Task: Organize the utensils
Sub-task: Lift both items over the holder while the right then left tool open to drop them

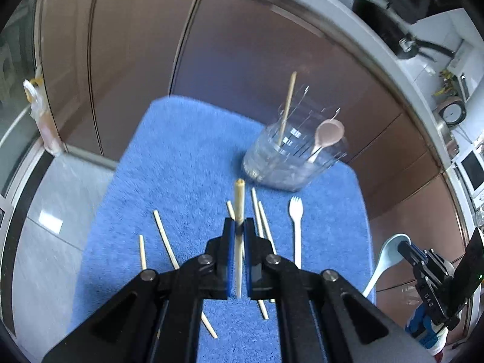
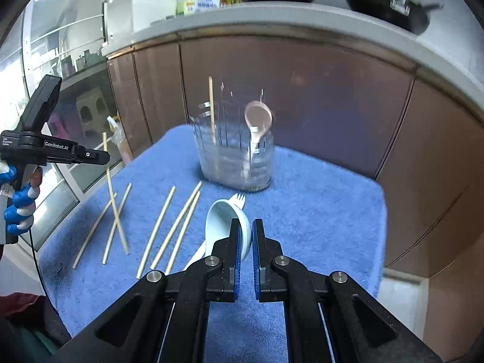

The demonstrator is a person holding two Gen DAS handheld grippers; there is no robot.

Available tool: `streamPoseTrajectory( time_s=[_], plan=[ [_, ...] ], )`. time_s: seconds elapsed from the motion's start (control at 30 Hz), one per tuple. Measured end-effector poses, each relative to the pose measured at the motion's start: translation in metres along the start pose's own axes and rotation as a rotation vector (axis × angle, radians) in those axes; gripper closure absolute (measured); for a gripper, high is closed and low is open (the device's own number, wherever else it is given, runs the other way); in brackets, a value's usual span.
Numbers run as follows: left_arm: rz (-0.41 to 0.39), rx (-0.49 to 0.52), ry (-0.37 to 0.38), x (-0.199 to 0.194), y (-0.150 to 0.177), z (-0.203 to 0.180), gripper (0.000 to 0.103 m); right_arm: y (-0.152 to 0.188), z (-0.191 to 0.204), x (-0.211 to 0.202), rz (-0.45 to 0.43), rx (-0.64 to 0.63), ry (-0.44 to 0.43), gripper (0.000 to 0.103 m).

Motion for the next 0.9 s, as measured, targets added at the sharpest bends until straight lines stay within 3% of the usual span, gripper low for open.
streamPoseTrajectory(
  time_s=[0.17, 0.5, 0.7, 0.9],
  plan=[
    [-0.097, 0.015, 0.006, -0.036, -0.013, -0.002, 0.098, -0.021, 0.016, -0.028, -0.076, -0.038, 0.040, 0.097],
    [-0.217, 0.043, 0.021, -0.076, -0.043, -0.011, 0.098, -0.059, 0.027, -0.053, -0.176, -0.071, 0.104, 0.097],
    [-0.289, 0.062, 0.066, -0.089, -0.086, -0.041, 0.098, -0.103, 0.025, -0.061, -0.287, -0.087, 0.180, 0.097],
    [-0.359, 0.078, 0.108, -0.079, -0.130, -0.079, 0.098, -0.151, 0.015, -0.042, -0.390, -0.093, 0.267, 0.097]
  ],
)
Point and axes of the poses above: each gripper's, at about its wrist camera, not at the fingertips, and x roughly the way its jaws point, z to its left, y to its underside, the point moved 9 cm from there along x, roughly the way its jaws point, and after that the axes turned 5 degrees about -y, right-handed, at the moved point
